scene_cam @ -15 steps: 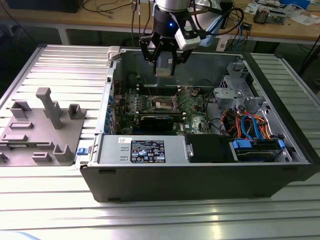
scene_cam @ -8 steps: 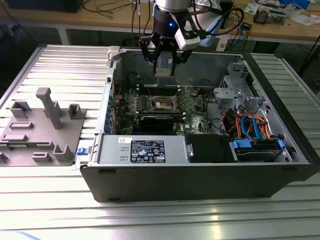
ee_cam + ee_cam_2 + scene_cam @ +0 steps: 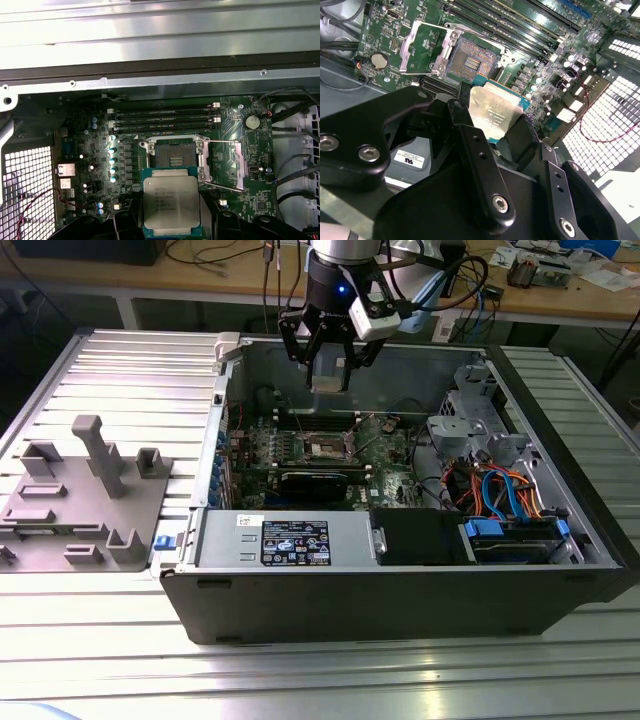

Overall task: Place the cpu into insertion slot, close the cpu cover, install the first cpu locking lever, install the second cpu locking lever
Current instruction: 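Place the cpu into insertion slot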

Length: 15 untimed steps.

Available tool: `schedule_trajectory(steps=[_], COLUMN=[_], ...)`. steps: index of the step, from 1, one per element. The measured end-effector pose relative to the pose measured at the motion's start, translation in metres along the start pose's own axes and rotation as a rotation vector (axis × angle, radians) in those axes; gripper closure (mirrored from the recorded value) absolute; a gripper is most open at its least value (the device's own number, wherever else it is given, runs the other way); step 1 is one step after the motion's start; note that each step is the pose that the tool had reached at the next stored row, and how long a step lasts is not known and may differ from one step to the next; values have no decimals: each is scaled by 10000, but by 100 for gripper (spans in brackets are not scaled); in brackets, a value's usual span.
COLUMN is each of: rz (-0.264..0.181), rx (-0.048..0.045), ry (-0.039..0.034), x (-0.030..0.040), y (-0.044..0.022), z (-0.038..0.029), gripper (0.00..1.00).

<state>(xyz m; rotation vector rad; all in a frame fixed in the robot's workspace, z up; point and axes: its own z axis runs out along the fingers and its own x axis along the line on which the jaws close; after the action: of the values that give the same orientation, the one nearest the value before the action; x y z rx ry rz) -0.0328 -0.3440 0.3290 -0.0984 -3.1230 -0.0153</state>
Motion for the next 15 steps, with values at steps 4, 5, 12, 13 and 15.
schedule_trajectory(steps=[4,5,12,13,15], rz=[25,34,84,89,99], rx=[0,0,-2,-1,-2], ry=[-1,-1,-1,-1,-1], x=[0,0,0,0,0], y=[0,0,0,0,0], z=[0,0,0,0,0], gripper=[46,46,46,46,46])
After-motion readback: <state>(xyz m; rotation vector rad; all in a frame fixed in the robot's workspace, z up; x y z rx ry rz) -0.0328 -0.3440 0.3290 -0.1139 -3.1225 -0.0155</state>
